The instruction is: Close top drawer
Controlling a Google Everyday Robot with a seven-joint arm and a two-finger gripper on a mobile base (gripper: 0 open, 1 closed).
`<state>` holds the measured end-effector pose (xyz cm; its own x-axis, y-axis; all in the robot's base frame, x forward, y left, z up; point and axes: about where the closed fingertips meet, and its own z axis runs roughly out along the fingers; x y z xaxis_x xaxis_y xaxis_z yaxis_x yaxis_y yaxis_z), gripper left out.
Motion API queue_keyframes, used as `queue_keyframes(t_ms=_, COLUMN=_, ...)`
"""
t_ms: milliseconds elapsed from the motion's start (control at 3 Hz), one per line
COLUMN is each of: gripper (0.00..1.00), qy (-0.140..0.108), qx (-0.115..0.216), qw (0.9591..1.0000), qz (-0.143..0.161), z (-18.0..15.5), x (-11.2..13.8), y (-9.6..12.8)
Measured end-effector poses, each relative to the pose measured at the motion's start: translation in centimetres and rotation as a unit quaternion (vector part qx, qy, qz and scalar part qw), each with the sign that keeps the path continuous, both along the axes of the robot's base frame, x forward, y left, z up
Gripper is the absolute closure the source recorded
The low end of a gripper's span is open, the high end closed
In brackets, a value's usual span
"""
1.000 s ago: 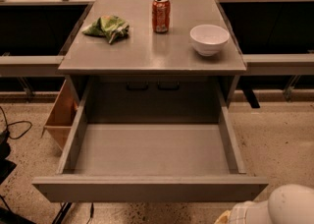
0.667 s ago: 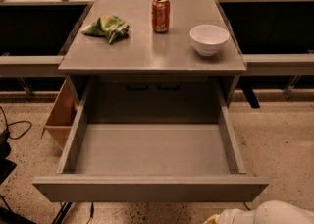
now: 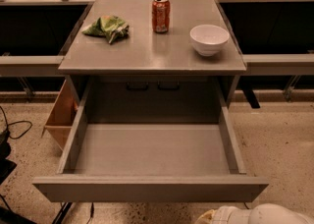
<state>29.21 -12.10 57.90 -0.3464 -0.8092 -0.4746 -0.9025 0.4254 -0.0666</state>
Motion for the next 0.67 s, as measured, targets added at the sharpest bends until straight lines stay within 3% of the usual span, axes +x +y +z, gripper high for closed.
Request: queue_keyframes(t_ms=667, gripper=1.0, qy=-0.029, qx=-0.005, qw=0.9995, qz=0.005, z=-0.1, x=4.4, y=0.1)
